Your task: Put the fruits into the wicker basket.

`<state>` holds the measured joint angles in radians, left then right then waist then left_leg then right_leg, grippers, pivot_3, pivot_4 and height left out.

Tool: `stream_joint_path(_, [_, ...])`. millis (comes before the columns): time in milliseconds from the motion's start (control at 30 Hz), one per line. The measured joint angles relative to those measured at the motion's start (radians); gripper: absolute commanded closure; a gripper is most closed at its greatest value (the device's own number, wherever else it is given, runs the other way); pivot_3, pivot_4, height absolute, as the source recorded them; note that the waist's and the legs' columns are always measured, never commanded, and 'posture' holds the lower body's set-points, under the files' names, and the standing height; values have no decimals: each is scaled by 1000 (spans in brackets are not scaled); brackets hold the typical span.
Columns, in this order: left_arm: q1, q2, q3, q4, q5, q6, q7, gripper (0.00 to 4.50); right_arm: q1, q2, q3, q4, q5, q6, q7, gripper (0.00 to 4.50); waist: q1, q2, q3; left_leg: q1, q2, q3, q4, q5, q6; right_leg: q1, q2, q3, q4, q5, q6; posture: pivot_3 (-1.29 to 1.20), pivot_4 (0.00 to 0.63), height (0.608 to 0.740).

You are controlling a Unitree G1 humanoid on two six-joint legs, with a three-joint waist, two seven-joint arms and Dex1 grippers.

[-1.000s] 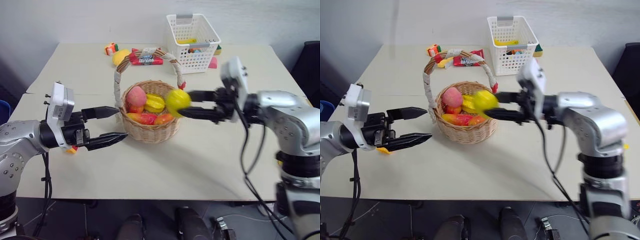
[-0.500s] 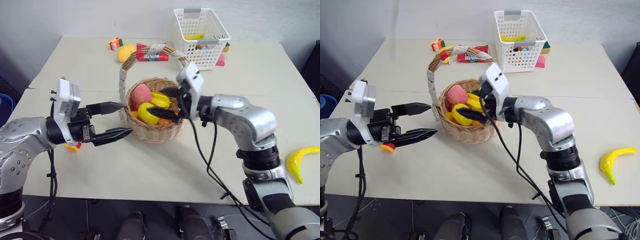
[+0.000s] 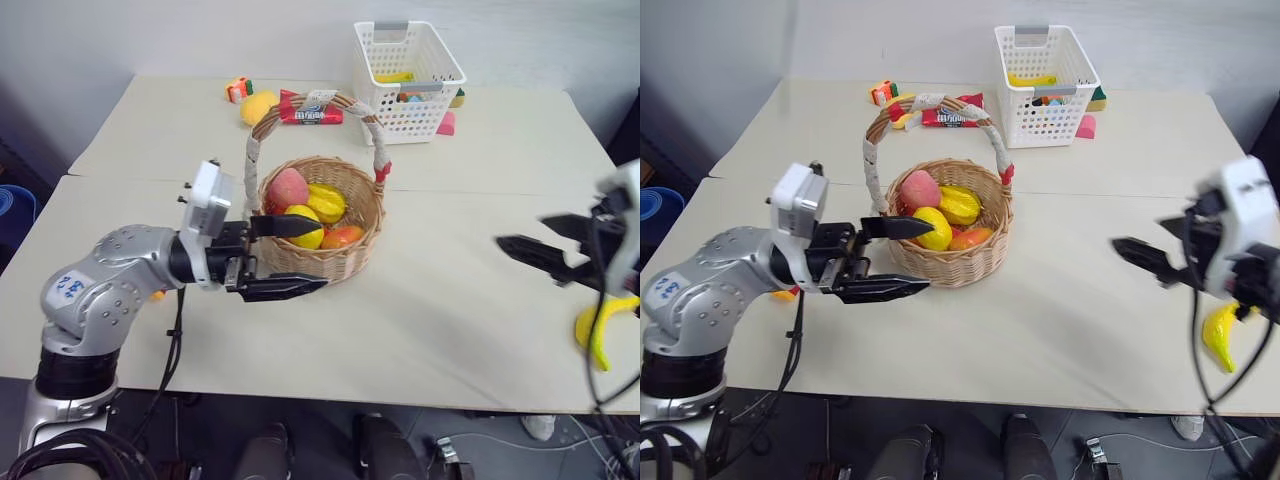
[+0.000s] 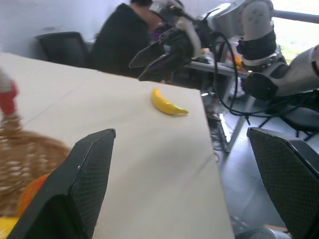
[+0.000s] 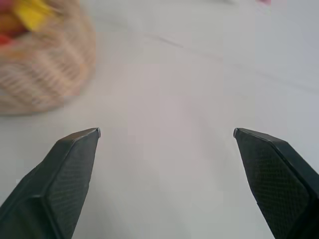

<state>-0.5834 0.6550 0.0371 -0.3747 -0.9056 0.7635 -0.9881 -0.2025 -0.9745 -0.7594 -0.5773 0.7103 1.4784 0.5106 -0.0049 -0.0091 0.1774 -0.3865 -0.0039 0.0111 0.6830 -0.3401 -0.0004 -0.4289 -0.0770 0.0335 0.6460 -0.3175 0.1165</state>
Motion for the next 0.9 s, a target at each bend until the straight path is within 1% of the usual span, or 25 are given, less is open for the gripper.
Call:
stream_joint_path(33, [-8,-8,-9,-3,-1,0,-11,61,76,-9,-28,11,-40,-28,-1,29,2,0,0,1,0,0,0,0,0,1,1,0,0,0,0,0,150,740])
stream_joint_path(67, [-9,-11,-13,-3,-1,0,-17,61,117,-9,-43,36,-73,-43,-6,29,0,0,0,2,0,0,0,0,1,2,1,0,0,1,1,0,150,740])
stream_joint_path(167, [-10,-16,-21,-4,-1,0,-28,61,175,14,-87,100,-142,-58,-42,29,-1,0,0,3,-1,2,0,2,2,1,1,1,0,2,3,0,150,740])
stream_joint_path(233, [-4,-15,-20,-9,-1,0,-29,61,157,58,-110,118,-169,-28,-83,29,-1,0,0,3,-1,2,0,2,1,2,1,2,0,2,3,0,150,740])
stream_joint_path(333, [22,-13,-22,-22,1,0,-28,61,50,164,-154,154,-208,84,-154,29,0,0,0,3,-1,2,0,2,1,1,1,3,0,2,3,0,150,740])
stream_joint_path(400, [32,-10,-20,-31,2,0,-26,61,23,192,-163,163,-224,117,-176,29,2,1,-1,3,-1,1,0,2,1,1,0,3,0,2,3,0,150,740])
stream_joint_path(567, [40,-10,-20,-44,6,0,-11,61,-49,301,-204,257,-292,131,-260,29,5,1,-1,1,-2,0,0,2,1,2,-1,2,-1,2,3,0,150,740])
stream_joint_path(633, [39,-10,-19,-44,8,-1,-9,61,-65,321,-213,296,-318,130,-280,29,4,1,-1,1,-2,0,0,2,1,2,0,2,-1,2,3,0,150,740])
stream_joint_path(767, [39,-10,-17,-44,11,-4,-9,61,-80,353,-203,339,-328,128,-275,29,1,1,-1,1,-2,0,0,3,1,1,0,2,0,2,3,0,150,740])
stream_joint_path(833, [38,-10,-17,-43,13,-6,-8,61,-66,369,-177,352,-326,104,-258,396,-1,2,-1,2,-2,0,0,3,1,1,1,2,0,2,3,0,150,740])
stream_joint_path(900, [39,-10,-16,-43,14,-7,-7,61,-43,376,-141,357,-326,70,-244,920,0,2,-1,2,-2,0,0,3,1,1,0,2,0,2,3,0,150,740])
